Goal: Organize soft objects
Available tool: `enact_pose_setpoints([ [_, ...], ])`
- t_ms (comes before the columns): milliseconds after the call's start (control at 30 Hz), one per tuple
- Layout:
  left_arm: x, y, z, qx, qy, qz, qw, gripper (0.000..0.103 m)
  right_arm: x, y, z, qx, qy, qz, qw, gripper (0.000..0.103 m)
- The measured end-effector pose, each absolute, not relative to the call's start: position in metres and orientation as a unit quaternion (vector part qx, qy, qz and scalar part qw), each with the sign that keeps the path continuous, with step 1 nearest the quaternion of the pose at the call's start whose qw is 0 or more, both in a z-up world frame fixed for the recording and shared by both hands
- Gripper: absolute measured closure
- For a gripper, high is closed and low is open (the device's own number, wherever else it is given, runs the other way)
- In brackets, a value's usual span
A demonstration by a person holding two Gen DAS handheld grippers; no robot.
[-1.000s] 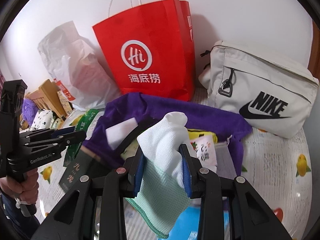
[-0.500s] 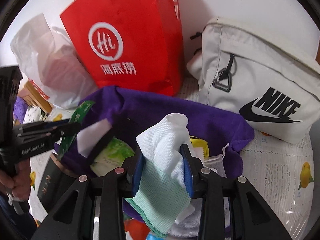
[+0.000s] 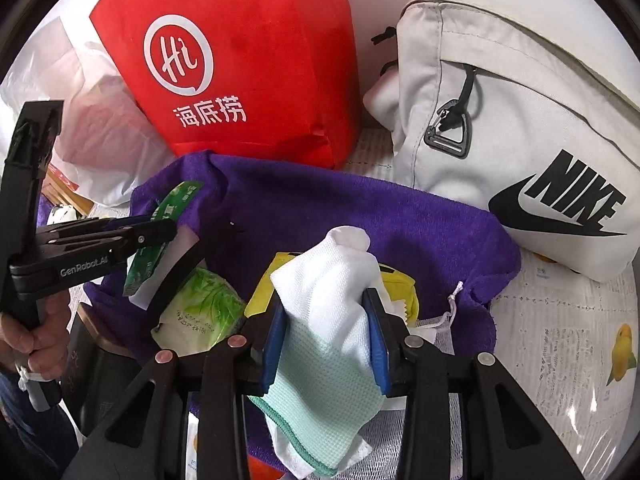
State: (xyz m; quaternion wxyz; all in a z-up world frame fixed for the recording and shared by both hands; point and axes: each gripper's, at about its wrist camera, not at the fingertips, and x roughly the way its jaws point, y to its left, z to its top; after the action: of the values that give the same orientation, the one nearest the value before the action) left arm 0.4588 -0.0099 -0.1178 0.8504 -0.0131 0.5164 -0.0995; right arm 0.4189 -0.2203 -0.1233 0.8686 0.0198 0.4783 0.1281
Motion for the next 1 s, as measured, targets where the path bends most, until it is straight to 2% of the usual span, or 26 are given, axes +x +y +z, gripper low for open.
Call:
enact_pose_setpoints([
  [167,0.458,-0.014,-0.121,-0.002,0.522,-0.096,0.848,0.073,0.42,-0.221,-0.124,0.026,0.478,0.13,0.868,0.063],
  [233,0.459,-0.015,-0.121,-0.001,0.526,-0.093,0.846,0.07,0.42,-0.222,-0.124,0.028,0.479,0.13,0.868,0.057],
  [267,0.458,-0.016,-0.121,-0.002,0.527,-0.094,0.845,0.068,0.42,-0.222,-0.123,0.028,0.478,0.131,0.868,0.051],
  [300,0.46,-0.018,-0.121,-0.002,0.528,-0.096,0.844,0.062,0.42,-0.222,-0.122,0.028,0.476,0.13,0.869,0.04],
  [333,0.459,-0.018,-0.12,-0.001,0.527,-0.095,0.845,0.053,0.419,-0.222,-0.12,0.026,0.474,0.127,0.871,0.034],
  [367,0.457,-0.019,-0.117,0.004,0.523,-0.094,0.847,0.048,0.418,-0.222,-0.119,0.024,0.475,0.124,0.871,0.025],
  [400,0.455,-0.02,-0.114,0.01,0.518,-0.092,0.85,0.04,0.417,-0.222,-0.117,0.021,0.472,0.122,0.873,0.024],
  [433,0.451,-0.022,-0.11,0.016,0.512,-0.087,0.854,0.036,0.416,-0.222,-0.115,0.02,0.469,0.121,0.875,0.024],
  [800,0.414,-0.015,-0.069,0.022,0.493,-0.077,0.866,0.034,0.382,-0.22,-0.085,0.008,0.454,0.111,0.884,0.024],
  [1000,0.369,-0.01,-0.051,0.024,0.484,-0.075,0.871,0.028,0.343,-0.223,-0.064,0.016,0.44,0.104,0.892,0.022],
])
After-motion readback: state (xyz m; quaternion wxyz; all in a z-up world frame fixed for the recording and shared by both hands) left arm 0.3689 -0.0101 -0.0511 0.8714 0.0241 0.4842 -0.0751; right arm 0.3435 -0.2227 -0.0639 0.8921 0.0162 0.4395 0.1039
